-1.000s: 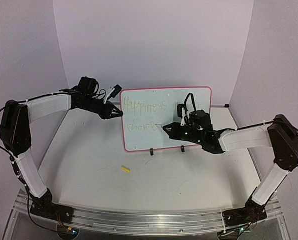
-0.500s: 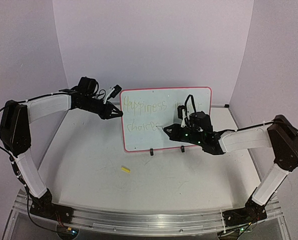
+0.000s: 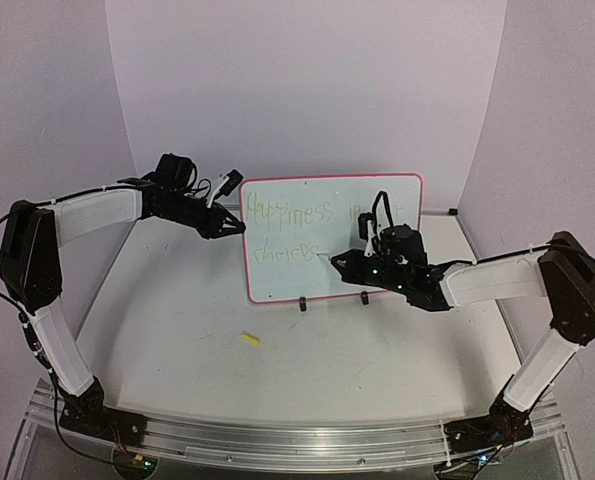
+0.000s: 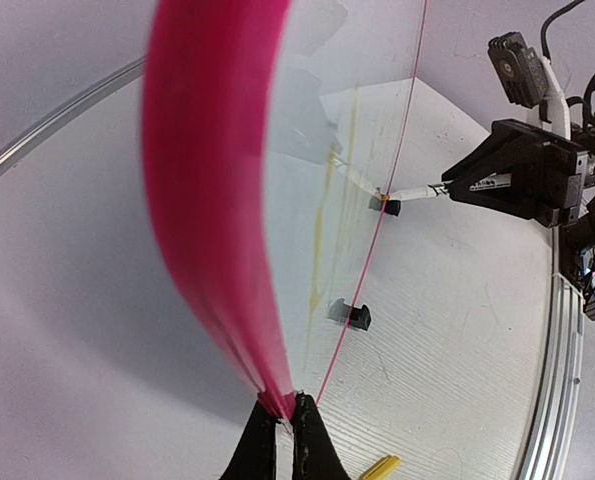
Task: Write a sentence on the whiteboard
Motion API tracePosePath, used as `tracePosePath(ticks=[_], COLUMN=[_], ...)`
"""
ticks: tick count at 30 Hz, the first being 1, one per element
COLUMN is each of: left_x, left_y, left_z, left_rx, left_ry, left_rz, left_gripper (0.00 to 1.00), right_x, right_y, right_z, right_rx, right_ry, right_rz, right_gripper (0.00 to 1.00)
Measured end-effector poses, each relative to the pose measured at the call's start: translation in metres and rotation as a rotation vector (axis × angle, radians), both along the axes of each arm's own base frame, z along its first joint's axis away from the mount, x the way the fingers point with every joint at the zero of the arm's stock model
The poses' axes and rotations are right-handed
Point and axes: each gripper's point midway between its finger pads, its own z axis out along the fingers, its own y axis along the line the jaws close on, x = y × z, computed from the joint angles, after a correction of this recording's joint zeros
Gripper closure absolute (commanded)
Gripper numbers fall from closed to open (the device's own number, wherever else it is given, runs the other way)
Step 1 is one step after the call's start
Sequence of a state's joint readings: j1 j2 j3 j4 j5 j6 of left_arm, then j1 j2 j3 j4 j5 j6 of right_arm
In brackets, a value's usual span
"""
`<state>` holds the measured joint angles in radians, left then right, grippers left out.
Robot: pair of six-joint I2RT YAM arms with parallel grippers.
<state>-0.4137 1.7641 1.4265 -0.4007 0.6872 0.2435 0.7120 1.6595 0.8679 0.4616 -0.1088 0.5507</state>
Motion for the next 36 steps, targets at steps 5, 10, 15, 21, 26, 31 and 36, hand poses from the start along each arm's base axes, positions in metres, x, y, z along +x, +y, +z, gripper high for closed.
tracePosePath(ticks=[5, 10, 15, 21, 26, 31, 36], left_x=[0.000, 0.000, 0.000, 0.000, 0.000, 0.000, 0.000], left_y=[0.000, 0.000, 0.000, 0.000, 0.000, 0.000, 0.000], left_z=[0.000, 0.000, 0.000, 0.000, 0.000, 0.000, 0.000], left_rx=[0.000, 0.000, 0.000, 0.000, 0.000, 0.000, 0.000], left_ry=[0.000, 0.000, 0.000, 0.000, 0.000, 0.000, 0.000], left_rz=[0.000, 0.000, 0.000, 0.000, 0.000, 0.000, -0.001], left_gripper=[1.00, 1.00, 1.00, 1.00, 1.00, 1.00, 1.00], right_x=[-0.003, -0.004, -0.005, -0.004, -0.004, -0.004, -0.007], right_y=[-0.003, -0.005, -0.004, 0.000, 0.005, 0.006, 0.005], right_z=[-0.008, -0.013, -0.013, -0.012, -0.011, -0.011, -0.001], right_rx=[-0.017, -0.029, -0.028, -0.024, -0.018, -0.017, 0.008], right_ry=[0.018, 0.029, 0.030, 0.033, 0.036, 0.036, 0.010], right_rz=[-0.003, -0.005, 0.002, 0.019, 0.036, 0.044, 0.058], right_gripper=[1.00, 1.00, 1.00, 1.00, 1.00, 1.00, 1.00])
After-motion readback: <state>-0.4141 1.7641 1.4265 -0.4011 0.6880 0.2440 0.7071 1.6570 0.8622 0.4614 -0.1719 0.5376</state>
